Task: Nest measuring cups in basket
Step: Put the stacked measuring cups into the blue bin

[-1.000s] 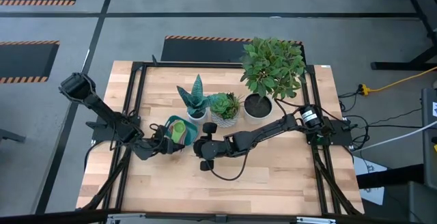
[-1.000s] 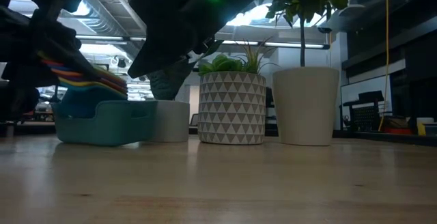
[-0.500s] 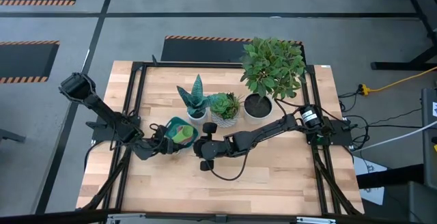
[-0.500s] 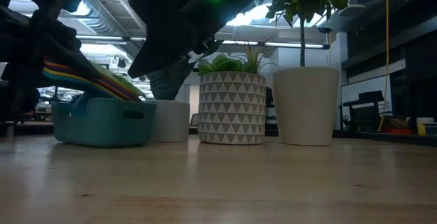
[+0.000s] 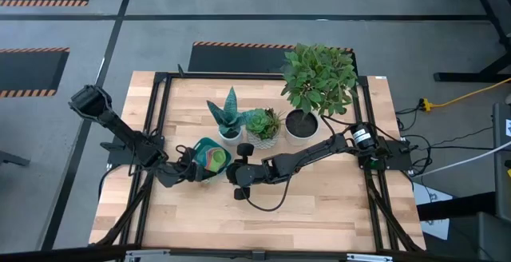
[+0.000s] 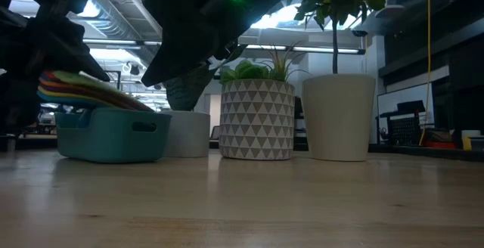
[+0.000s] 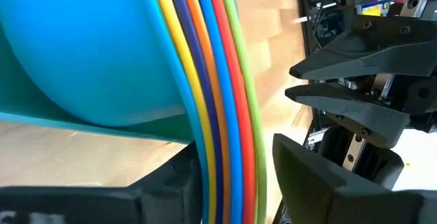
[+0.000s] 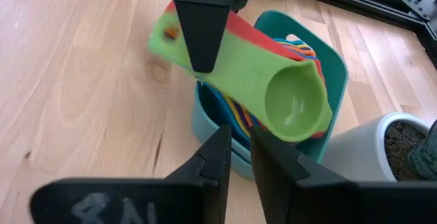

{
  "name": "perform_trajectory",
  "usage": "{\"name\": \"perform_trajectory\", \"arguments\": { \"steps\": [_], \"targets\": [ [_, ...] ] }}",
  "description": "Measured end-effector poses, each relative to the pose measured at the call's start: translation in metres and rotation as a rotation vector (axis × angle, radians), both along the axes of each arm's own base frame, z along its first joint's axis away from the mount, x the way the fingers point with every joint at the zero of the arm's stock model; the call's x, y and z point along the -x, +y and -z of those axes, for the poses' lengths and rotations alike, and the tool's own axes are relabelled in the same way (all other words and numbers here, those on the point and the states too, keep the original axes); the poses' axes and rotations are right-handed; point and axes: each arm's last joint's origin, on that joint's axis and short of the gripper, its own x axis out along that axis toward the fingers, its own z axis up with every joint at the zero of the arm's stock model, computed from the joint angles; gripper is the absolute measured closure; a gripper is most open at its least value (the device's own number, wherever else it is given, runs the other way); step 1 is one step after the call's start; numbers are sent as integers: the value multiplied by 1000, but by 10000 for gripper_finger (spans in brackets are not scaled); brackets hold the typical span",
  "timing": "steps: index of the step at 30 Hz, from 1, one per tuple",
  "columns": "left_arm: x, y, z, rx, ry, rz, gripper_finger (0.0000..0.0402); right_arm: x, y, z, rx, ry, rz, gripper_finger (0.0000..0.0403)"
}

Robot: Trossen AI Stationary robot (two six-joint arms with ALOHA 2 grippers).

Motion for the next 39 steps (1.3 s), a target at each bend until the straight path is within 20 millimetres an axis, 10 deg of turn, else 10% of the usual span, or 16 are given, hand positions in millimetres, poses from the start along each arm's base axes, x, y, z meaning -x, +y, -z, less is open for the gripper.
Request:
{"name": "perform_trajectory", "arguments": {
  "steps": [39],
  "targets": [
    [16,7,-8,75,128,135,241,0,0,0,5,2,-1,341]
  ]
}}
